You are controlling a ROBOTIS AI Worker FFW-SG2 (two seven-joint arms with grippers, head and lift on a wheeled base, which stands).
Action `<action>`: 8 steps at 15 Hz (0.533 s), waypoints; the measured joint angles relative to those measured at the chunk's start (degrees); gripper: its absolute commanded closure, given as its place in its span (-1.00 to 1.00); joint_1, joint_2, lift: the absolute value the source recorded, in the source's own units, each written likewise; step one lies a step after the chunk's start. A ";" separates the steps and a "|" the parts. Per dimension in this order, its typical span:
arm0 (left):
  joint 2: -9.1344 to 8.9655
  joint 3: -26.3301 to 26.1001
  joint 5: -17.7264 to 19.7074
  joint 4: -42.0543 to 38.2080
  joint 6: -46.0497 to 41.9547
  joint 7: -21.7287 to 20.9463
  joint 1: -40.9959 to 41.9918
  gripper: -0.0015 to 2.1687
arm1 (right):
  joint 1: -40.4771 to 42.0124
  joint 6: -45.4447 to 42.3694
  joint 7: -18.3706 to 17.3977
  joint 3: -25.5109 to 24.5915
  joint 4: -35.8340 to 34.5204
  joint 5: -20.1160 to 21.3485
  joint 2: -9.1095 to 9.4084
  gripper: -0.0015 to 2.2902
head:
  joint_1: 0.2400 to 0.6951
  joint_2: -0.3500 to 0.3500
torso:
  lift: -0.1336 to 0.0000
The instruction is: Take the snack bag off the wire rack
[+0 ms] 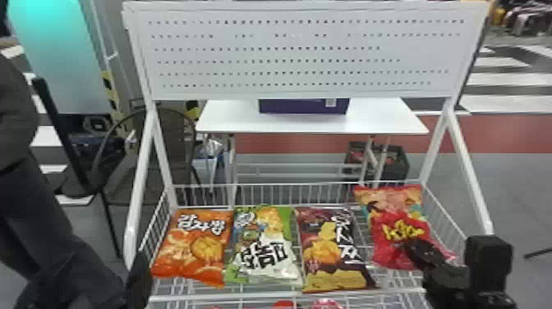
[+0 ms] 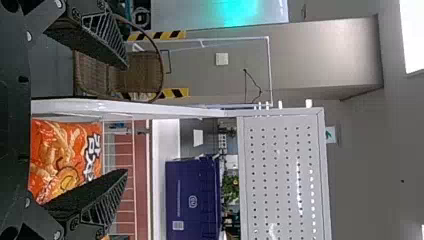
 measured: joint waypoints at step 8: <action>-0.04 0.10 0.09 0.50 0.00 0.09 -0.39 -0.85 | 16.39 -0.37 -0.77 -7.02 -19.66 -5.10 -3.61 0.81 | 0.14 0.00 | 1.00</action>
